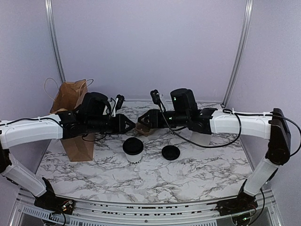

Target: Pack the takeout coffee

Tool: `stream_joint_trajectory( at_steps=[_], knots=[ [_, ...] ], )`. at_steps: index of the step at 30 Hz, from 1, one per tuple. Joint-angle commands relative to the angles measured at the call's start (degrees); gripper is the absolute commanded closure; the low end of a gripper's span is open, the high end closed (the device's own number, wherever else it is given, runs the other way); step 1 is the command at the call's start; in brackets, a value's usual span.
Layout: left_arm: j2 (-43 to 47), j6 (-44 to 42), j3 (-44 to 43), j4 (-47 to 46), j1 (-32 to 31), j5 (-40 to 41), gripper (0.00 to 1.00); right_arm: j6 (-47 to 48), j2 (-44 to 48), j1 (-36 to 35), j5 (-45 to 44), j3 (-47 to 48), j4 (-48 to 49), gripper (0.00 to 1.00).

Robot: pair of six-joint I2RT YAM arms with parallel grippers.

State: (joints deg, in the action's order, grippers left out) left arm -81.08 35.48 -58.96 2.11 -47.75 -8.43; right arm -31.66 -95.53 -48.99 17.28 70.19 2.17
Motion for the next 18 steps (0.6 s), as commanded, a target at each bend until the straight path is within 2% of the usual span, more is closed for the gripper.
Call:
stream_joint_trajectory(
  at_steps=[1,4,7,12,16,18],
  knots=[
    [3.7,-4.7,-4.3,4.8,-0.2,2.1,0.76,7.6,2.6,-0.5,-7.7,3.3,-5.6,0.45],
    [5.0,-6.8,-6.4,5.5,-0.1,2.7,0.57,11.0,2.5,-1.5,-11.2,5.4,-8.9,0.31],
    [5.9,-8.7,-8.9,5.9,0.1,3.8,0.4,14.2,0.6,-3.3,-15.5,9.6,-14.6,0.25],
    [7.1,-11.3,-13.6,6.5,0.4,5.8,0.01,18.4,-4.2,-7.4,-20.0,16.0,-21.9,0.14],
    [8.6,-12.5,-16.6,7.2,0.7,7.7,0.01,19.2,-8.2,-8.7,-20.7,20.7,-27.1,0.02],
    [9.6,-12.7,-17.6,7.2,0.8,8.4,0.01,19.5,-9.6,-9.5,-21.8,22.2,-28.9,0.01]
  ],
)
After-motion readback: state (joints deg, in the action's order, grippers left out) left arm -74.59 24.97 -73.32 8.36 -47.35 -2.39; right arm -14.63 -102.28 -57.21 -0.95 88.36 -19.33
